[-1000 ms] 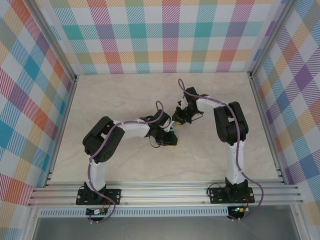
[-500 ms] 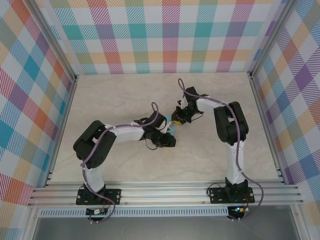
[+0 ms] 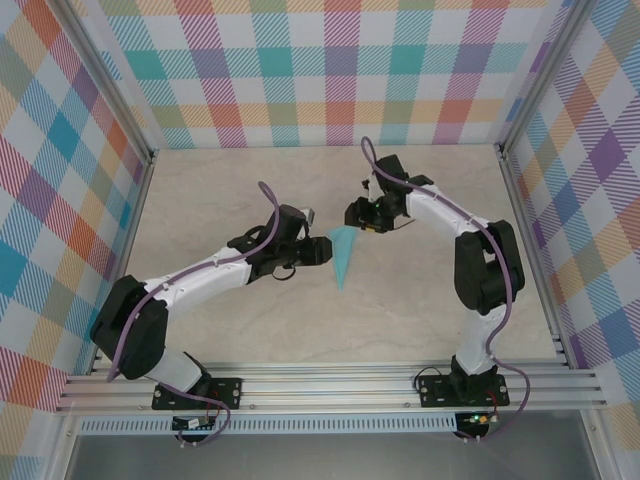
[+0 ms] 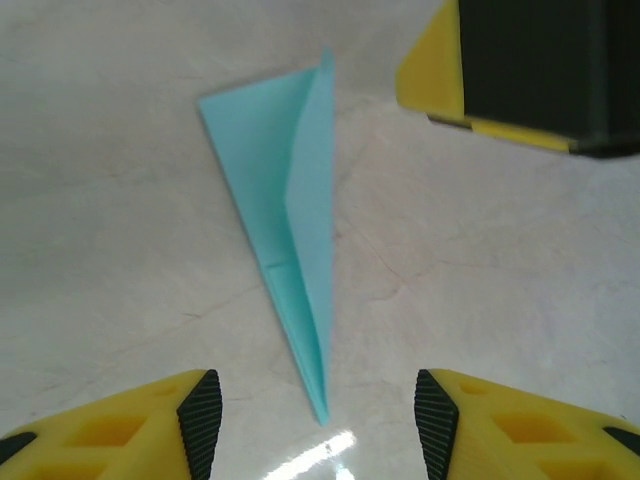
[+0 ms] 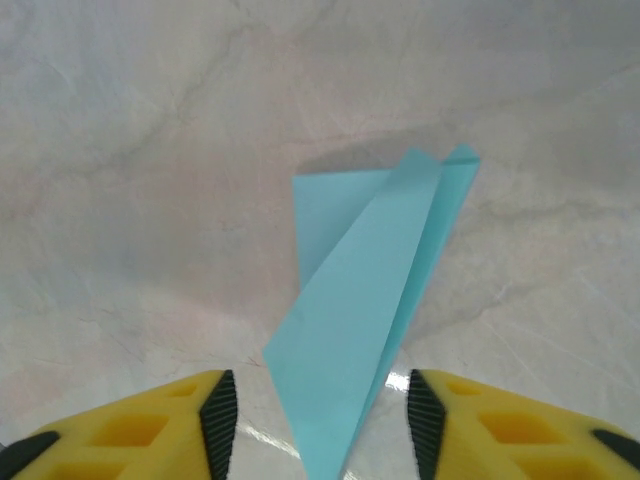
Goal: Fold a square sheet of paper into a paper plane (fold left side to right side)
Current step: Turn over the paper plane at the center of the table.
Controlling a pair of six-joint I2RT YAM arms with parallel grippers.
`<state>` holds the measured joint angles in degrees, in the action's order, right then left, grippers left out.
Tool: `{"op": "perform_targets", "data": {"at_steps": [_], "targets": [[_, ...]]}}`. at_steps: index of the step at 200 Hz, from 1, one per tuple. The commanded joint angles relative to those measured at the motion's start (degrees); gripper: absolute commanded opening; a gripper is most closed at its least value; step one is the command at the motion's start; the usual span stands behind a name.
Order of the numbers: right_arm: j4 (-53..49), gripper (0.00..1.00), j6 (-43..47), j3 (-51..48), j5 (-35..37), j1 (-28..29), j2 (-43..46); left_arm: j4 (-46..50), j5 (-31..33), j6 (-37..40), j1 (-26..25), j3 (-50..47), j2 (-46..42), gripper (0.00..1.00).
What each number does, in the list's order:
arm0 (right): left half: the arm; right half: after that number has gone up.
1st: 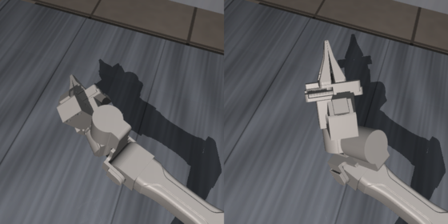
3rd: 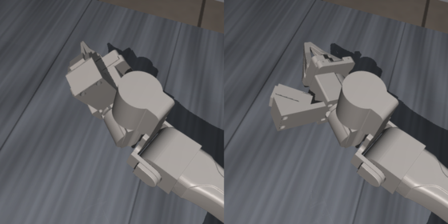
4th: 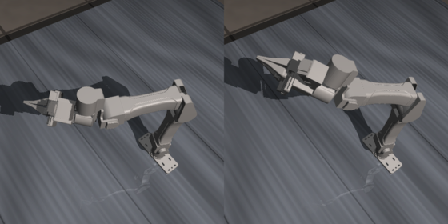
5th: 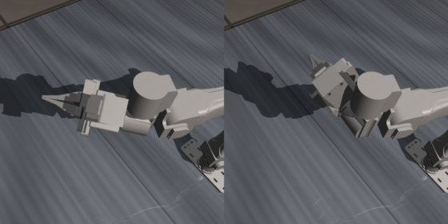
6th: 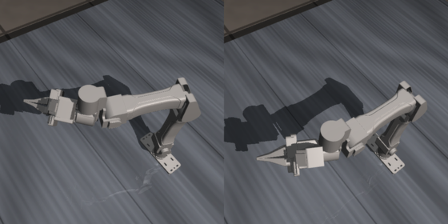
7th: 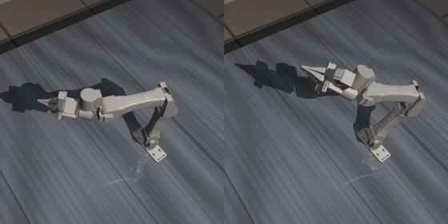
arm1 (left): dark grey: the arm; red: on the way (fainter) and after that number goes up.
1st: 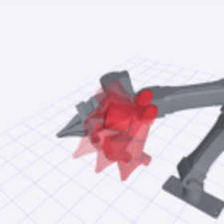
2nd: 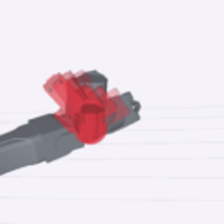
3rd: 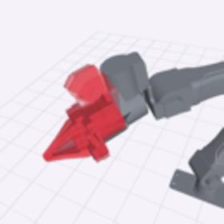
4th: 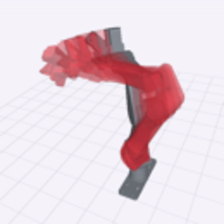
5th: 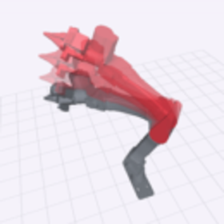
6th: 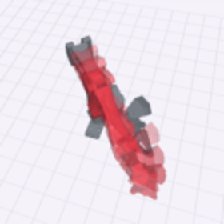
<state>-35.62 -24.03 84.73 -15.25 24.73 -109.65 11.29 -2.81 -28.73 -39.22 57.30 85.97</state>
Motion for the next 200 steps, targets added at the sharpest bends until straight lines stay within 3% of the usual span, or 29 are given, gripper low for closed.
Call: {"op": "perform_targets", "data": {"at_steps": [1, 65, 78, 112, 137, 200], "targets": [[-4.1, 0.55, -0.7, -2.2, 5.7, 4.9, -0.5, 3.5, 9.3, -0.3, 0.5, 0.8, -0.7, 0.56], [-9.5, 0.56, -0.3, 3.1, 14.8, 10.8, -7.9, 3.9, 12.1, -1.1, 0.5, -0.4, -2.1, 0.58], [-10.5, 0.5, -0.2, 3.3, 17.1, 10.8, -8.4, 4.0, 12.7, -1.2, 0.5, -0.8, -2.5, 0.58], [-9.6, 0.19, 0.4, 1.8, 18.8, 10.8, -5.0, 4.1, 14.4, -0.9, 0.5, -1.0, -3.5, 0.59], [-8.1, 0.0, 1.8, -0.4, 16.8, 10.6, -0.1, 6.8, 15.5, -0.5, 0.5, -0.7, -4.1, 0.59], [5.0, 0.0, 0.1, -11.0, -5.2, 5.9, 9.4, 8.2, 22.1, -0.7, 0.5, -2.2, -8.6, 0.62]]}}
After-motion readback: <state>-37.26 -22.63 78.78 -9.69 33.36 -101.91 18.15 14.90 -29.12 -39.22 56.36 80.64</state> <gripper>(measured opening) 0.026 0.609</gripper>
